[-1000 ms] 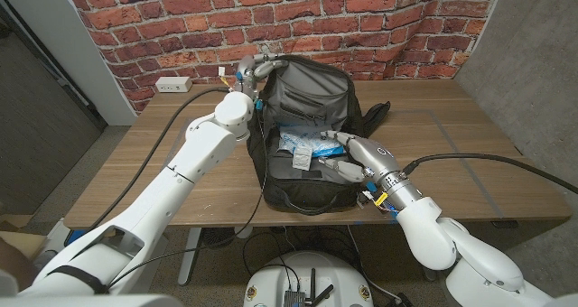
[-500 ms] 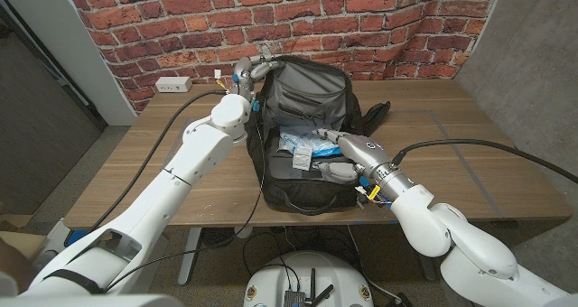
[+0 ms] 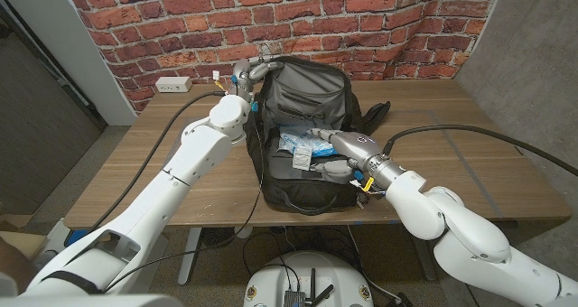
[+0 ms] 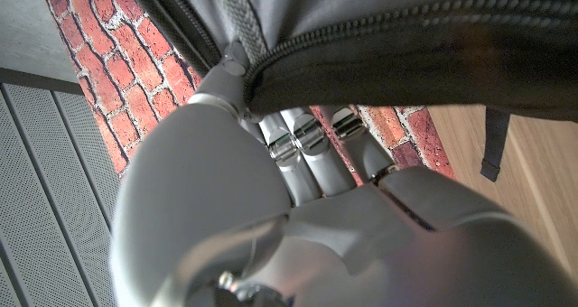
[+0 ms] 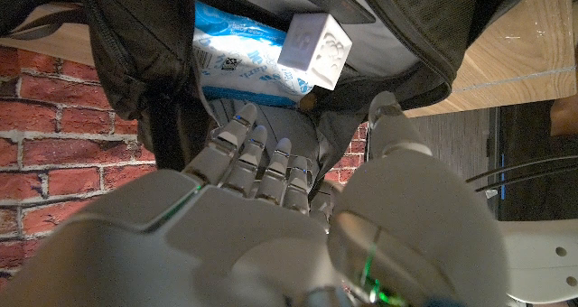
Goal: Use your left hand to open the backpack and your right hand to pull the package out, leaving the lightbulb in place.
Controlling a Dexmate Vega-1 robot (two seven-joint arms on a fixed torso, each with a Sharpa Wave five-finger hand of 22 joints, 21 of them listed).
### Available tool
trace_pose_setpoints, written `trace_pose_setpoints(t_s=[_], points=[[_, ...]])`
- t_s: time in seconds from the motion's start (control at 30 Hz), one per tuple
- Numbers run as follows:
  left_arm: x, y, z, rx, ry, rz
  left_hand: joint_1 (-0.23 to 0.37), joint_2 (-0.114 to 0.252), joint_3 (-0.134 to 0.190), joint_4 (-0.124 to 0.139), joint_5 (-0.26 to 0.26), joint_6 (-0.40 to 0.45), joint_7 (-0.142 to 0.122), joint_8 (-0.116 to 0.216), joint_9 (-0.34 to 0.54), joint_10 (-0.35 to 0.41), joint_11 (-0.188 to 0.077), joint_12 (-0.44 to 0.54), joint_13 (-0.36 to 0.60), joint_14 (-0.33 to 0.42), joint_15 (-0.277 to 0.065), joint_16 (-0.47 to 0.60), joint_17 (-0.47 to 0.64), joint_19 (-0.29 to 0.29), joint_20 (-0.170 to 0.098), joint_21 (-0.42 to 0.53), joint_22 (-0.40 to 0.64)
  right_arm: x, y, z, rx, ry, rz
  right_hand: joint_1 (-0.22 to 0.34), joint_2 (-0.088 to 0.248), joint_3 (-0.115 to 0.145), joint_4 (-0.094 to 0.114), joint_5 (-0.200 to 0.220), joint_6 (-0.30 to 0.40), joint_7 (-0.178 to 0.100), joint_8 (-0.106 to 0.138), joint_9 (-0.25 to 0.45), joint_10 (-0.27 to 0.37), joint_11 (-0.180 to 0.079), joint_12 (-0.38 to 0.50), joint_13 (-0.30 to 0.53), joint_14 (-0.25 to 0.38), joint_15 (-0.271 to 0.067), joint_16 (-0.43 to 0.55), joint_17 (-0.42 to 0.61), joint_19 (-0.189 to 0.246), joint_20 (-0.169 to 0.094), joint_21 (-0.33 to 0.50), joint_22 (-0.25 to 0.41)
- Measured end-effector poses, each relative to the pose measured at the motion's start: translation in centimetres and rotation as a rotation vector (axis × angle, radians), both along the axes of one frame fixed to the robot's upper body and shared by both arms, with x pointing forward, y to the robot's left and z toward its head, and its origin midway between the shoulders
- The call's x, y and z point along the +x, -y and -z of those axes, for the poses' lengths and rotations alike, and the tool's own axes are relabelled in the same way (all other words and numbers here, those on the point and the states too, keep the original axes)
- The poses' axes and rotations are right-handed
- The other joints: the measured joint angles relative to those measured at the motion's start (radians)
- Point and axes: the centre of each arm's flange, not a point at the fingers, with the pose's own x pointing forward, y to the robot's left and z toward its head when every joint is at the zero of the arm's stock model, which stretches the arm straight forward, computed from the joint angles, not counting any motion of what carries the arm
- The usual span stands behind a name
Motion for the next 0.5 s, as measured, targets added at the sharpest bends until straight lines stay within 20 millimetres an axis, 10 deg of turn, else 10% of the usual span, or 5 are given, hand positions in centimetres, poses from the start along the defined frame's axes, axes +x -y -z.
trace_pose_setpoints(t_s=[0.5], points=[[0.0, 0.0, 0.2, -0.019, -0.002, 0.005, 0.000, 0.000, 0.000, 0.000, -0.001, 0.000, 0.000, 0.000, 0.000, 0.002, 0.002, 0.000, 0.000, 0.000, 0.000, 0.000, 0.000, 0.000, 0.000, -0.004, 0.000, 0.9, -1.1, -1.7, -0.069, -0.026, 0.030, 0.016, 0.006, -0.004, -0.004, 0.000, -0.027, -0.002, 0.000, 0.000, -0.012, 0.002, 0.000, 0.000, -0.010, 0.000, -0.007, -0.004, -0.012, 0.002, 0.000, 0.000]])
